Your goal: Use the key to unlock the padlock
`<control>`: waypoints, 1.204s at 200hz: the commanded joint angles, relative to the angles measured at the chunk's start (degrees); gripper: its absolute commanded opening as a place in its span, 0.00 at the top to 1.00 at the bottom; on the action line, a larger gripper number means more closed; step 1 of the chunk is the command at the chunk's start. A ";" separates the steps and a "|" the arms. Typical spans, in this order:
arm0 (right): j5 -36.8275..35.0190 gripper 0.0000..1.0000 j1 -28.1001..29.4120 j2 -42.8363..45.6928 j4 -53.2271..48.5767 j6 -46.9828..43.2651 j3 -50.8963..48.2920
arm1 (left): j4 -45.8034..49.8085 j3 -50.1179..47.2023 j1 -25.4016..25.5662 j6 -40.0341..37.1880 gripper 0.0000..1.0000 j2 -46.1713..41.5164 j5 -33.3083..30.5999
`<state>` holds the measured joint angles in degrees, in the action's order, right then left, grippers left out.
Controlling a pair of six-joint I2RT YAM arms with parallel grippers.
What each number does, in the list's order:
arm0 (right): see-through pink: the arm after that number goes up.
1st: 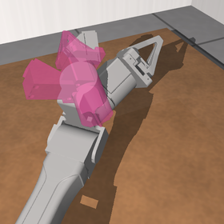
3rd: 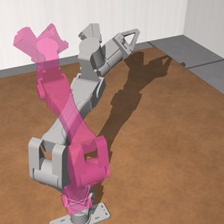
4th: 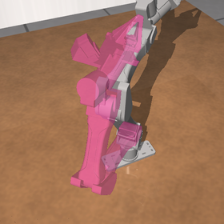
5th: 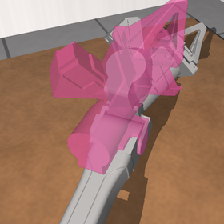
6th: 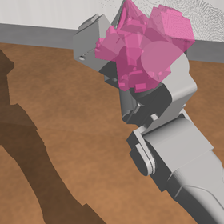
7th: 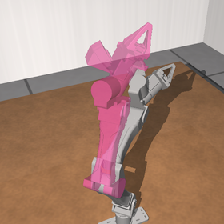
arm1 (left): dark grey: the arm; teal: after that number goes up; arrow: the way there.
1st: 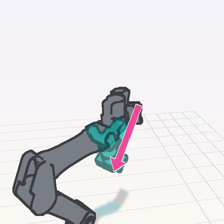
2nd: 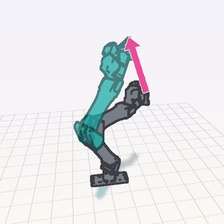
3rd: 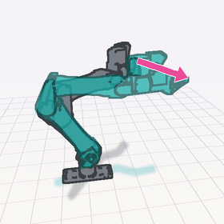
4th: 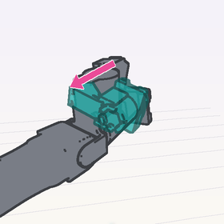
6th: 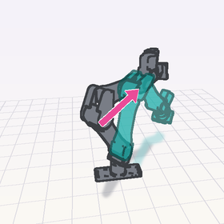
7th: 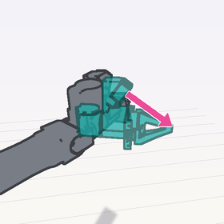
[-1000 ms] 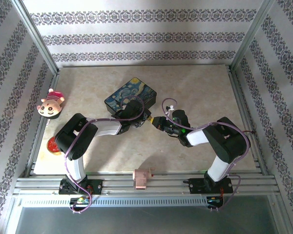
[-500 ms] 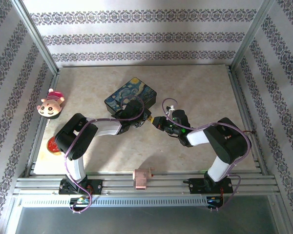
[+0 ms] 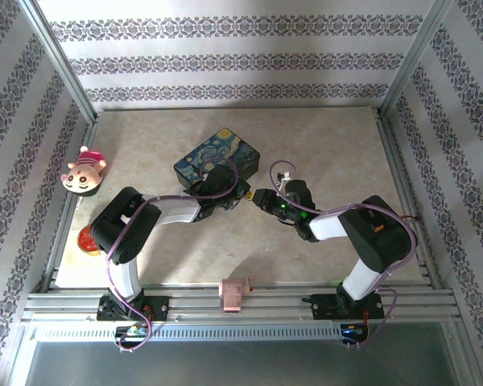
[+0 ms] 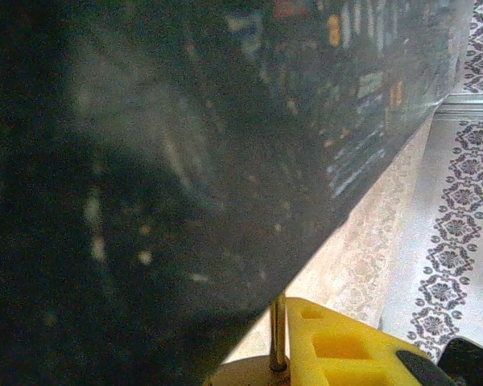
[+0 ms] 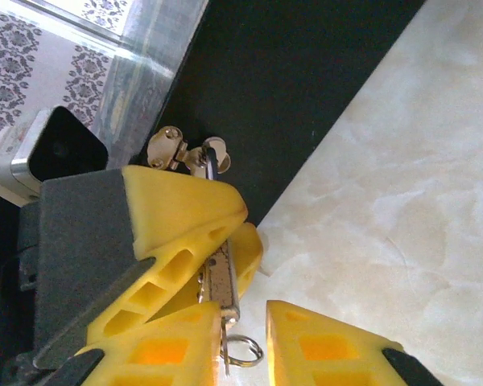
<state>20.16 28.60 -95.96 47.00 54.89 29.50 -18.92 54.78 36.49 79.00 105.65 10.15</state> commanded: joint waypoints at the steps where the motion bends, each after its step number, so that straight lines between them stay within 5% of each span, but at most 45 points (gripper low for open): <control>1: -1.88 0.81 -0.56 2.09 2.30 -0.89 -0.18 | 3.71 -1.80 1.48 5.55 1.00 1.62 9.10; 217: -1.53 0.78 2.49 -0.62 3.56 -0.14 -1.62 | 2.93 -2.47 1.39 5.72 1.00 1.15 8.35; 241: -1.75 0.85 2.60 -1.15 4.46 0.07 -1.98 | 2.75 -2.57 1.39 5.51 0.98 1.08 8.33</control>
<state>18.90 30.65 -96.01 48.40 55.13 28.34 -18.94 54.70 36.51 79.00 105.47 10.70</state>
